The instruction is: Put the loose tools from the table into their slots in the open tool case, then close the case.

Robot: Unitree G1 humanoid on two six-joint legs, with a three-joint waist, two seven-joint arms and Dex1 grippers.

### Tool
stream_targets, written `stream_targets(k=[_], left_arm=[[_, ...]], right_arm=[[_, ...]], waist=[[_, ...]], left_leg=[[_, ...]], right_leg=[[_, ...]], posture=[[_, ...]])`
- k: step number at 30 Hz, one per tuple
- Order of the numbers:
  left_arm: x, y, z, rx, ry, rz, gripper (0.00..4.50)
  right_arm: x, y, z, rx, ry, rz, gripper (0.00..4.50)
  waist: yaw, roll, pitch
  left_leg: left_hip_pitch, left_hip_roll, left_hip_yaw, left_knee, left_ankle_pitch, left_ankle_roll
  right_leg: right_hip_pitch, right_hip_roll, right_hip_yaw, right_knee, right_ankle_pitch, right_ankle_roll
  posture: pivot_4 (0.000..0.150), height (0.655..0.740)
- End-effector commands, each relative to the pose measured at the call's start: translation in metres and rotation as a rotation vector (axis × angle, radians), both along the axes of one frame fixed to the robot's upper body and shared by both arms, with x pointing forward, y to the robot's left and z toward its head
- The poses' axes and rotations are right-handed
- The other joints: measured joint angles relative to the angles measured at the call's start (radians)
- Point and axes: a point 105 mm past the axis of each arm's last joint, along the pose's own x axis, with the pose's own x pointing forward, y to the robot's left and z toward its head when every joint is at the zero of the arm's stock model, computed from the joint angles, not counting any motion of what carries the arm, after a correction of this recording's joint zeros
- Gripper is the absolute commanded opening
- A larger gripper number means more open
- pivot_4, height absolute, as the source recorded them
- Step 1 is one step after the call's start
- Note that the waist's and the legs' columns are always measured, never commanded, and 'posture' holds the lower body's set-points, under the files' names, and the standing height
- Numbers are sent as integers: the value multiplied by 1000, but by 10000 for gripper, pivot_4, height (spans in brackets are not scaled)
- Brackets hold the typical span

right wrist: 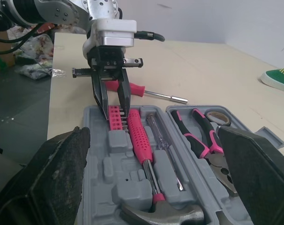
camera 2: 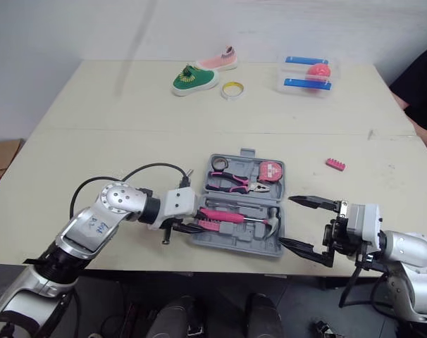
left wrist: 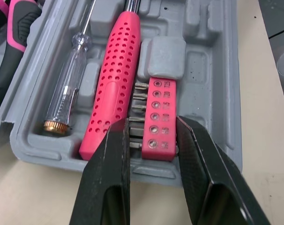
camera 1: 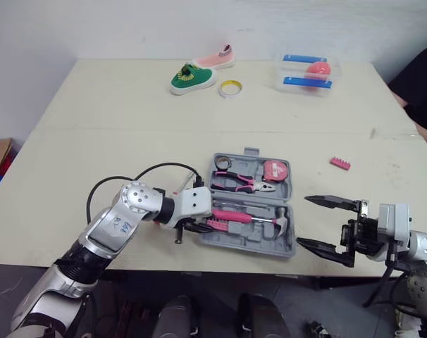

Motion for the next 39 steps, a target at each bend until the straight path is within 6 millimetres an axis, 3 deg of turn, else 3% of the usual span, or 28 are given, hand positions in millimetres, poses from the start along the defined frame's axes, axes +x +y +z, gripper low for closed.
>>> stream_targets(k=[1,3,4,5,7,11,16,17,18,22,32,36,39], left_arm=[[-2,-3,0,10,-23,-9,7199],[-4,-4,3,-18,-28,-12,7199],[-7,-5,7,-36,-32,-25,17321],[-9,-5,11,-50,-69,-57,21520],[-14,-6,22,-76,-130,-112,25754],[-15,-1,46,-159,-208,-112,26980],[-16,10,48,-301,-156,-107,26980],[-15,10,48,-353,-135,-101,20873],[-15,9,48,-385,-123,-98,18496],[-10,8,30,-385,-80,-65,736],[5,9,-12,-223,-37,-17,280],[7,14,-30,-77,31,12,280],[8,13,-34,-32,21,10,280]], right_arm=[[-3,-7,-3,14,-28,-12,45000],[-4,-8,-4,21,-27,-22,45000],[-5,-8,-5,21,-25,-21,45000],[-6,-8,-6,20,-22,-18,45000],[-8,-8,-8,20,-16,-15,45000],[-11,-9,-10,16,-12,-8,45000],[-10,-7,-7,16,-15,-3,45000],[-9,-6,-5,18,-17,-2,45000],[-8,-4,-3,20,-18,-1,45000],[-5,0,1,22,-22,6,45000],[-1,5,6,20,-26,7,45000],[0,4,5,20,-27,1,45000],[-1,4,4,22,-25,-7,45000]], waist=[[8,0,0],[11,0,0],[12,0,0],[12,0,0],[12,0,0],[11,0,0],[10,0,0],[11,0,0],[11,0,0],[13,0,0],[15,0,0],[14,0,0],[13,1,-1]], left_leg=[[0,0,0,1,0,0],[0,0,0,1,-1,1],[0,0,0,2,-1,1],[0,0,0,2,-1,1],[0,0,0,2,-1,1],[0,1,0,2,-1,0],[0,1,0,2,-1,0],[0,1,0,2,-1,0],[0,1,0,2,-1,0],[0,1,-1,4,-1,1],[-1,1,-1,5,-2,1],[0,0,-1,5,-4,1],[0,1,-1,5,-3,1]], right_leg=[[0,0,0,0,0,0],[0,-1,1,1,0,0],[0,-1,1,1,0,0],[0,-1,2,1,0,0],[0,-1,3,1,0,0],[0,-1,5,1,0,0],[0,-1,5,1,0,0],[0,-1,5,1,0,0],[0,-1,4,1,0,0],[1,-1,4,2,0,0],[1,-1,2,2,0,0],[1,-2,2,2,0,0],[2,-1,2,2,0,0]], posture=[[1500,7400],[1500,7400],[1500,7400],[1500,7400],[1500,7400],[1500,7400],[1500,7400],[1500,7400],[1500,7400],[1500,7400],[1500,7400],[1500,7400],[1500,7400]])
